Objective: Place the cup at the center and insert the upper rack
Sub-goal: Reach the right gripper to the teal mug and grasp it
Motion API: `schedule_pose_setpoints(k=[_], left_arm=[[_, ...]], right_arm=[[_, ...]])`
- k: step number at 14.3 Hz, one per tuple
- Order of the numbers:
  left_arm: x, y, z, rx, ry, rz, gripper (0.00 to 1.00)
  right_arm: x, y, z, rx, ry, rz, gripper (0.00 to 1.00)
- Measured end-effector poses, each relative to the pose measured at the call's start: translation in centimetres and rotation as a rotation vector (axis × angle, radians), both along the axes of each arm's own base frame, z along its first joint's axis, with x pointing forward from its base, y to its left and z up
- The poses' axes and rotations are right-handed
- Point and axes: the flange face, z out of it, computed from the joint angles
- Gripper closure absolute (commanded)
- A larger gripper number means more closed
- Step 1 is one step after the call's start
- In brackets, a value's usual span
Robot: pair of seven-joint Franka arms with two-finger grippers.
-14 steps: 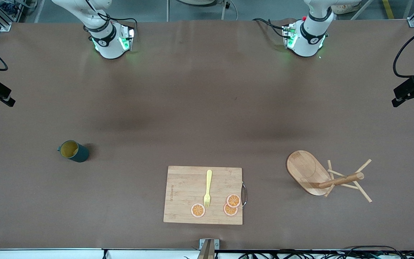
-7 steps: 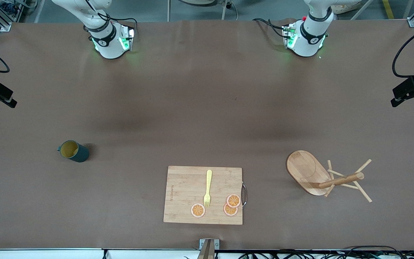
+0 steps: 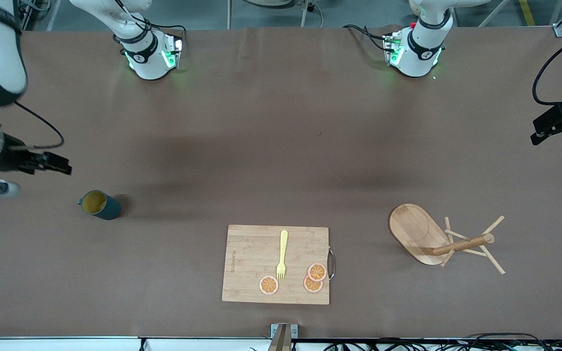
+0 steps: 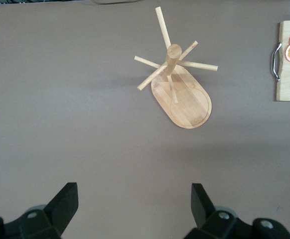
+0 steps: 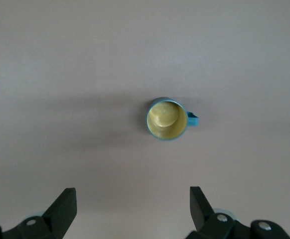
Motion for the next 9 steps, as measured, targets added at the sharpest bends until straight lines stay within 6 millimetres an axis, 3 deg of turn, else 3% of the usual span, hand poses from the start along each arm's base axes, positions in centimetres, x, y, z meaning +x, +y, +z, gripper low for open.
schedule_pose_setpoints(k=[2,5,9], left_arm=[[0.0,0.0,0.0,0.0,0.0,-0.001,0.0],[0.0,0.0,0.0,0.0,-0.001,-0.001,0.0],[0.0,-0.1,0.0,0.0,-0.001,-0.001,0.0]], right_arm=[[1.8,0.8,-5.3,-0.008,0.06,0.022,0.0],[3.0,2.3,-12.3,-0.022,0.146,0.057,0.0],[4.1,1.4,-18.4,-0.022,0.153,0.045,0.0]])
